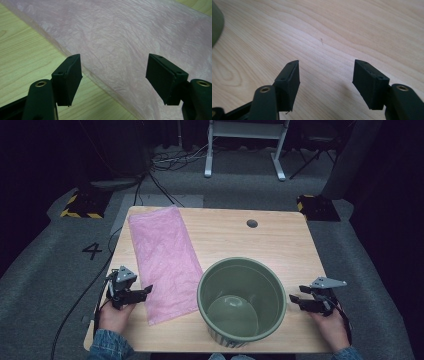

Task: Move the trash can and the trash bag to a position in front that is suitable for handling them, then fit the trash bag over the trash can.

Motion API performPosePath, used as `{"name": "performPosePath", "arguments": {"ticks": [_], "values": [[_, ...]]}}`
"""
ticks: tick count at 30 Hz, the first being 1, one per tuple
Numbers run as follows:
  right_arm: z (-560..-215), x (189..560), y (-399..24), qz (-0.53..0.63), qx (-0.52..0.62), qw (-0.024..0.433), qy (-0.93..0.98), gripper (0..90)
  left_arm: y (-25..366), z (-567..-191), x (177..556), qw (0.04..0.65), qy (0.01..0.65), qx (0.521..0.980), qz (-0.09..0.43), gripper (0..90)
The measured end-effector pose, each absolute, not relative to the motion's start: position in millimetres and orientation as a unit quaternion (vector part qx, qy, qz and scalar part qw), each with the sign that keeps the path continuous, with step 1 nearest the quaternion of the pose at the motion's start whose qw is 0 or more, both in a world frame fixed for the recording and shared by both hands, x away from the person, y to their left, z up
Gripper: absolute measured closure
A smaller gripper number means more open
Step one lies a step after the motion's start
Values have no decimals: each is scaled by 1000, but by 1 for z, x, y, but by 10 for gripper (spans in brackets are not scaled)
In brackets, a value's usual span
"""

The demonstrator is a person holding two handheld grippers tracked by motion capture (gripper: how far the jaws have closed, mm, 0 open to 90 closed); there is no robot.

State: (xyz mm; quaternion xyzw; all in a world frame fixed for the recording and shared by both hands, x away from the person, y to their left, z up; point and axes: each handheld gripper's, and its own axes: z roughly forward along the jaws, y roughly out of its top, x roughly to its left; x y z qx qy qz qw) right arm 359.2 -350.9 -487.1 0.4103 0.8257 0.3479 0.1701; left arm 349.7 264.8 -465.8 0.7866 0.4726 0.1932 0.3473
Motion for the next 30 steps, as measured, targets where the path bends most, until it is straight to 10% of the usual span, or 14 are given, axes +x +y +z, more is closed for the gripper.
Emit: {"name": "performPosePath", "arguments": {"ticks": [30], "values": [[-503, 354, -349, 368, 420, 194, 807, 341, 279, -471, 450, 276, 540, 775, 178, 257]]}}
